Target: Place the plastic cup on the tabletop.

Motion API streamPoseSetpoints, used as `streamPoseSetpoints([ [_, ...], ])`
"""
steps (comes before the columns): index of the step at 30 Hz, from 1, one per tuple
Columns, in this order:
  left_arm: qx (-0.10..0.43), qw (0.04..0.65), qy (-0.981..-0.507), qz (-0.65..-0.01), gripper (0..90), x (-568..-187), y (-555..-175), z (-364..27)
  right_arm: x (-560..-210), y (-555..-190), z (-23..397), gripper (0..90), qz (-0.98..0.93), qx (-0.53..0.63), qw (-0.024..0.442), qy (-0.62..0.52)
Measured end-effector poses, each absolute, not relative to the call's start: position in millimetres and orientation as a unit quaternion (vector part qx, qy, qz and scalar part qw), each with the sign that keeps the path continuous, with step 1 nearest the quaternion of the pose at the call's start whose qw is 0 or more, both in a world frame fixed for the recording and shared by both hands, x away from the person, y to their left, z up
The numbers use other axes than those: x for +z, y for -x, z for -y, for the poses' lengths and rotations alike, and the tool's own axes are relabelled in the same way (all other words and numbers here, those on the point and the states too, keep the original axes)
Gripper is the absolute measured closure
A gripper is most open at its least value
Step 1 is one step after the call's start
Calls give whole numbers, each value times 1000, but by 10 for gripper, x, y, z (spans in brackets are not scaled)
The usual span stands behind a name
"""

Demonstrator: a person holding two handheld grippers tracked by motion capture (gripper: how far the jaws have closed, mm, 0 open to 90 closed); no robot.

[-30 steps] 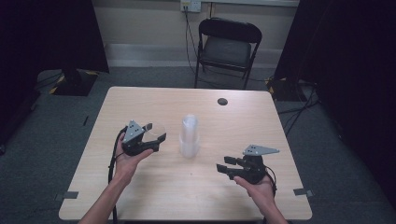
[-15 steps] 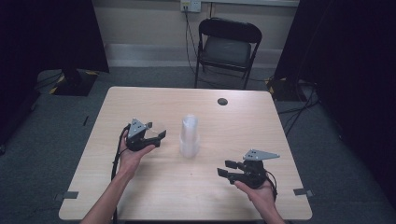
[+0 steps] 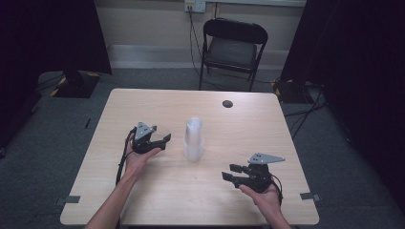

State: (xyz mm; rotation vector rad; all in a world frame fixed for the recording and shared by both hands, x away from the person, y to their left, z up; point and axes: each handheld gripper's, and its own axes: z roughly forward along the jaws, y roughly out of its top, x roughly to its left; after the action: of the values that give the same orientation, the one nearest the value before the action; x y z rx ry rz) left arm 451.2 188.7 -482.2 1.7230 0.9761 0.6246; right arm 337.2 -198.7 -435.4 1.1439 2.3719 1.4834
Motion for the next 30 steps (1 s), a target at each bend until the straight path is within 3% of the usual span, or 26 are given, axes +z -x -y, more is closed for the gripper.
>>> streamPoseSetpoints([
  [8, 261, 506, -718, -400, 234, -4804, -4497, -1863, -4358, -3374, 1980, 484, -783, 489, 59, -379],
  [11, 259, 500, -722, -403, 262, -4807, -4491, -1875, -4362, -3375, 1977, 485, -784, 488, 59, -379],
  [23, 247, 488, -725, -418, 155, -4774, -4454, -1969, -4357, -3366, 1962, 485, -784, 489, 60, -379],
  [30, 237, 488, -722, -430, 156, -4753, -4427, -2027, -4358, -3371, 1980, 483, -781, 490, 61, -381],
])
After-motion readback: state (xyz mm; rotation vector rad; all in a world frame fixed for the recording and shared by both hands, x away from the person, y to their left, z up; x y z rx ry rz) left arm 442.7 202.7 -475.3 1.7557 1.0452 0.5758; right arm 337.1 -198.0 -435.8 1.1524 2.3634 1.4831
